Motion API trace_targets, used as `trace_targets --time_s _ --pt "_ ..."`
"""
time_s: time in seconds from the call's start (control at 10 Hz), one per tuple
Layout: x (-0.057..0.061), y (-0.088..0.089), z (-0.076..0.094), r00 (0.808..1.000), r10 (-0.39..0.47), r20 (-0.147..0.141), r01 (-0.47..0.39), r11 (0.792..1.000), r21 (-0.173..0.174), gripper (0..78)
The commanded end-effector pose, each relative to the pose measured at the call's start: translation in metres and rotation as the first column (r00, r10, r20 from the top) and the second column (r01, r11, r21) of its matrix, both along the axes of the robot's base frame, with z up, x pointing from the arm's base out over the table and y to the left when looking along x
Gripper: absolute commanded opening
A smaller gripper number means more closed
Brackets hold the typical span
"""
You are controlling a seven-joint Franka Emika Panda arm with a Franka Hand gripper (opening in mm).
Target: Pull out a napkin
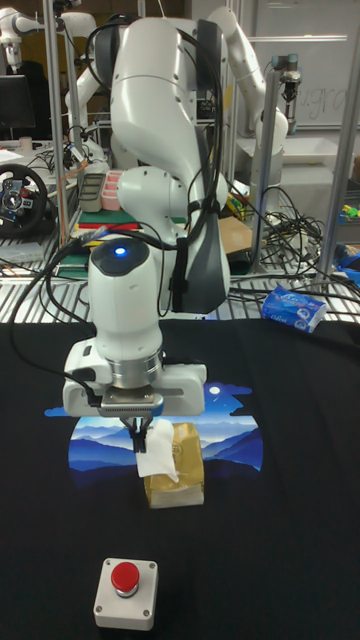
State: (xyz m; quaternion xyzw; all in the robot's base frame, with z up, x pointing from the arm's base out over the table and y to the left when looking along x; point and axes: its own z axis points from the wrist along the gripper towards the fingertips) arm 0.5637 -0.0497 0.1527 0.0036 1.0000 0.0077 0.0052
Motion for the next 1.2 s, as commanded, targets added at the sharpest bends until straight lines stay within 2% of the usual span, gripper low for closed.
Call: trace_targets --time_s 0.1,0.7,1.0,1.2 --pt "0.0009 -0.0003 0.0012 1.000 0.005 -0.011 -0.005 1.000 0.000 0.0" --pt "0.0009 -0.0003 0.0012 0.999 0.018 -0.026 -0.017 0.999 0.029 0.0" --pt "0.0009 -0.0003 0.0012 1.000 -0.016 -0.011 0.017 0.998 0.058 0.0" --pt "0.0009 -0.0003 0.0012 1.000 -0.014 -0.012 0.014 0.998 0.057 0.0"
